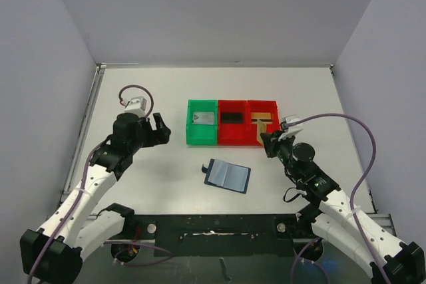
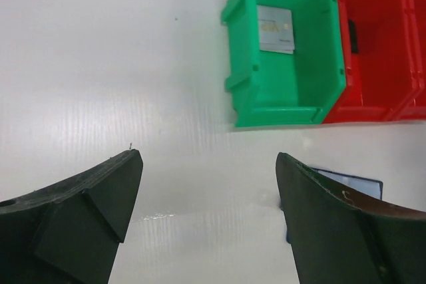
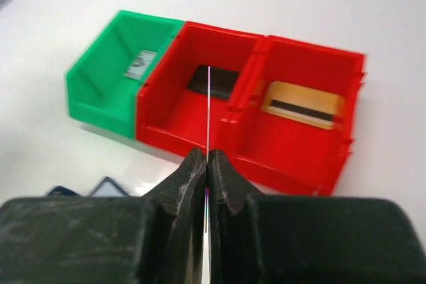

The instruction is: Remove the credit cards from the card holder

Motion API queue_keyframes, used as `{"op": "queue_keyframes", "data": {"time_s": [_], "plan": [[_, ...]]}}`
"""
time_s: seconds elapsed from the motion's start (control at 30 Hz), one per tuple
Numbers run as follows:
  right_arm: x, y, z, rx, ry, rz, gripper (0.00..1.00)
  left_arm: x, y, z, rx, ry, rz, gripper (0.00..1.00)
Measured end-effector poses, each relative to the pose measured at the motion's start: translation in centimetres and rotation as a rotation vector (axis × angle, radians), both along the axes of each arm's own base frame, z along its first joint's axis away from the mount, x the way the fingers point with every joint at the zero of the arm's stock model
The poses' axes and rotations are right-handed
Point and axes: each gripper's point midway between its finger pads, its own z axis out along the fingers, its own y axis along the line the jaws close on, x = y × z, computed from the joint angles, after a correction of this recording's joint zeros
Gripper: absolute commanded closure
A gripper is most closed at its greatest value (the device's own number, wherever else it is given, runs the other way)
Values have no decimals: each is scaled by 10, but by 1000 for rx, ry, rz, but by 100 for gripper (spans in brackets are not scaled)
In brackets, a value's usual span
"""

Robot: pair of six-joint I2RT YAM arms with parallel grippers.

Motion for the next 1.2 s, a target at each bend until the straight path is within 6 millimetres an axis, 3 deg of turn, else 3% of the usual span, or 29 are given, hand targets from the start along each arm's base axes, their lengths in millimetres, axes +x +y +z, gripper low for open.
{"op": "queue_keyframes", "data": {"time_s": [0.13,0.33,0.53,0.77,1.0,1.2], "plan": [[9,-21,10,-199,-52,-53,100,8,22,-2,20,12,52,19],[17,-41,19,-440,-108,-75,100,12,27,6,45,-13,58,19],[20,-41,4,-659,-110,19,100,5,21,-2,18,4,24,19],[30,-32,-22,-847,-81,158,100,3,21,5,9,-21,22,18],[41,-31,-21,-968,-107,208,100,0,17,8,6,-30,8,18],[51,-42,-30,-1024,-93,229,100,0,16,8,6,-31,4,18]]}}
